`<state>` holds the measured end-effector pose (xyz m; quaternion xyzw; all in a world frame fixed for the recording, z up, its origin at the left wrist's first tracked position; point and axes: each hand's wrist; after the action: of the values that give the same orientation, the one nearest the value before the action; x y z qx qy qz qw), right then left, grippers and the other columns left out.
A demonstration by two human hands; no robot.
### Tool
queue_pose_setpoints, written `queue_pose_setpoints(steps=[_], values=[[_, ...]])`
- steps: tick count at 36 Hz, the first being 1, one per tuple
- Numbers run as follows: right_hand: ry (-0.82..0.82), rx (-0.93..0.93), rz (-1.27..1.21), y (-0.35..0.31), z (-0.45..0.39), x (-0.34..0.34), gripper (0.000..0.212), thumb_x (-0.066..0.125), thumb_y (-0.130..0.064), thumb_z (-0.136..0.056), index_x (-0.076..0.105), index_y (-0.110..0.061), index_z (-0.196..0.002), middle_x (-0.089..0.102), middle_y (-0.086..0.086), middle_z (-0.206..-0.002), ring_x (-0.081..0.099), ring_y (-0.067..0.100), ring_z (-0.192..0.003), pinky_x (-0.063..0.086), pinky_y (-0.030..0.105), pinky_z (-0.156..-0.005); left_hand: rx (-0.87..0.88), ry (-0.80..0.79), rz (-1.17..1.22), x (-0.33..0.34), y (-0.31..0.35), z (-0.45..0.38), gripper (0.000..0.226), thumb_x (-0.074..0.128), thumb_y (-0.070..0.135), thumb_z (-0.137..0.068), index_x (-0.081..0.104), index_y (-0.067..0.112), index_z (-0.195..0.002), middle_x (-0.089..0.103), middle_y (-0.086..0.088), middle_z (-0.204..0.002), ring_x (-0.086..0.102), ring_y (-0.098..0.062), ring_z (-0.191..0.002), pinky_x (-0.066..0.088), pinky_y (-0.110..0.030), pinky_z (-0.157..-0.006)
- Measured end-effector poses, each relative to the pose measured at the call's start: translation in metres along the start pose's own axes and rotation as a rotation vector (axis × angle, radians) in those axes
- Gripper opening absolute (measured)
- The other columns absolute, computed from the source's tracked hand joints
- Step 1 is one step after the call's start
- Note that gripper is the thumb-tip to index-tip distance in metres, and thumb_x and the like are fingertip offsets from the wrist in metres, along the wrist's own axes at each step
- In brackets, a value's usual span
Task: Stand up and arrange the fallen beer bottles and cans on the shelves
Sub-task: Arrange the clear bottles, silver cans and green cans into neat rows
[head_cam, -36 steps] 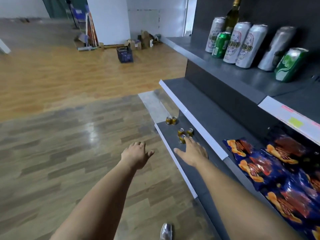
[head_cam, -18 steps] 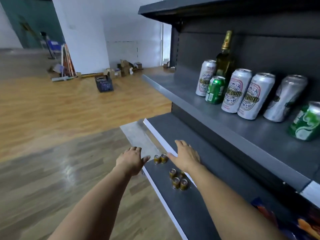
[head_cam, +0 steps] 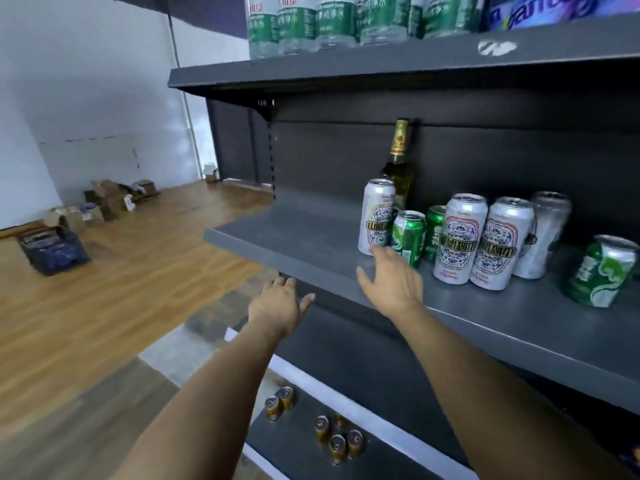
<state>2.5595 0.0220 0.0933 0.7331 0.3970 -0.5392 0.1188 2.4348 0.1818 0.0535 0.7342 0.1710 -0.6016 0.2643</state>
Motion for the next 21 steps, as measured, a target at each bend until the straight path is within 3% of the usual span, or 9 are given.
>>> queue_pose_setpoints(steps=[7,12,21], values=[[0.176,0.139,0.127,0.013,-0.063,-0.030,0.041,0.045,-0.040,-0.097,0.047,-0.013,-0.128,0.055,0.009,-0.123,0.051,0.028,-0.114,0.045,0.037,-0.081,0.147,0.021,0.162,-0.004,0.034,-0.067,0.057,0.050,0.051,-0.095,0.040,0.014,-0.137,0.045,-0.009,-0.139,0.040,-0.028,-0.130,0.039,-0.040,-0.103],[0.231,0.204,0.182,0.023,-0.092,-0.036,0.043,0.043,-0.041,-0.098,0.046,-0.013,-0.131,0.055,0.009,-0.124,0.050,0.028,-0.115,0.040,0.039,-0.089,0.157,0.027,0.357,-0.004,0.066,-0.102,0.082,0.069,0.042,-0.086,0.024,0.018,-0.150,0.037,-0.008,-0.146,0.037,-0.027,-0.135,0.038,-0.041,-0.105],[0.204,0.205,0.110,0.023,-0.126,-0.026,0.044,0.041,-0.044,-0.099,0.044,-0.015,-0.131,0.056,0.009,-0.124,0.049,0.027,-0.117,0.039,0.040,-0.093,0.058,0.016,0.853,-0.007,0.119,-0.159,0.116,0.081,0.034,-0.075,0.000,0.016,-0.154,0.025,-0.016,-0.152,0.033,-0.034,-0.138,0.035,-0.046,-0.109]])
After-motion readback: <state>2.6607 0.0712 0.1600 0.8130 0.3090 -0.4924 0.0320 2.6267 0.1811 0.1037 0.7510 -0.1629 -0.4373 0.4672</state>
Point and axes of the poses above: each hand's wrist, its own z-axis away from the middle knuckle, its own x-axis out of the palm, y = z × x
